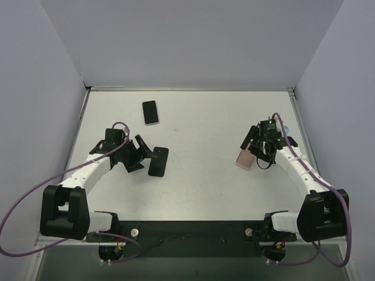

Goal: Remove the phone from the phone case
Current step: Place the phone case at the center of the board, then pick up the phone at the center of the board.

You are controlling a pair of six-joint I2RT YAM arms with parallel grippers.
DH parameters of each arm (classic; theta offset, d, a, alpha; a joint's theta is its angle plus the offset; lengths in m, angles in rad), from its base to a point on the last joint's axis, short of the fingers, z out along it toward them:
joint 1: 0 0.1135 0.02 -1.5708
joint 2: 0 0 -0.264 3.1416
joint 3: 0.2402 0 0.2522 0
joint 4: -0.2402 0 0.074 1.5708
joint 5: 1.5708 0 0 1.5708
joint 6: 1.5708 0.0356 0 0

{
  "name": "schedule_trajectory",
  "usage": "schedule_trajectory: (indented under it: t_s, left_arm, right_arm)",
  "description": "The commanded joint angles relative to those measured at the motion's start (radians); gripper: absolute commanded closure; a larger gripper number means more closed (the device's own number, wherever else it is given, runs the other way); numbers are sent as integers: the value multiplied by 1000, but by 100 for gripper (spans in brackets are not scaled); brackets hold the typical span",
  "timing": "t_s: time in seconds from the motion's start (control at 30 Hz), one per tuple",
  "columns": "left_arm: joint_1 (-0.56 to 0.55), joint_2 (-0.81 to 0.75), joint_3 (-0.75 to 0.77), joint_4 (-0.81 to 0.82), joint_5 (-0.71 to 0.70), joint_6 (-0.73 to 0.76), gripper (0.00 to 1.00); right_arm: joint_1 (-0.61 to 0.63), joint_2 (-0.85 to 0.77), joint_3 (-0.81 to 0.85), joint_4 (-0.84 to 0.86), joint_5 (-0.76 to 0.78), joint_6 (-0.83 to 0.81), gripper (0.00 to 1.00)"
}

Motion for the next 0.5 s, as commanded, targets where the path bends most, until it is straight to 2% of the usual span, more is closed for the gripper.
schedule_trajectory:
  t_s: [0.0,0.13,0.3,0.37,0.47]
  left_arm:
    - [-11,-76,105,-114,-143,60,8]
    - [-28,-52,225,-215,-324,114,6]
    - [-107,123,434,-259,-630,160,6]
    - [-124,217,487,-242,-673,186,5]
    - [-127,352,596,-223,-661,188,4]
  right_arm:
    - [54,11,53,-54,78,0,30]
    - [104,26,71,-53,91,0,30]
    - [157,42,85,-51,97,0,30]
    - [171,43,86,-53,101,0,30]
    - [186,43,85,-51,104,5,30]
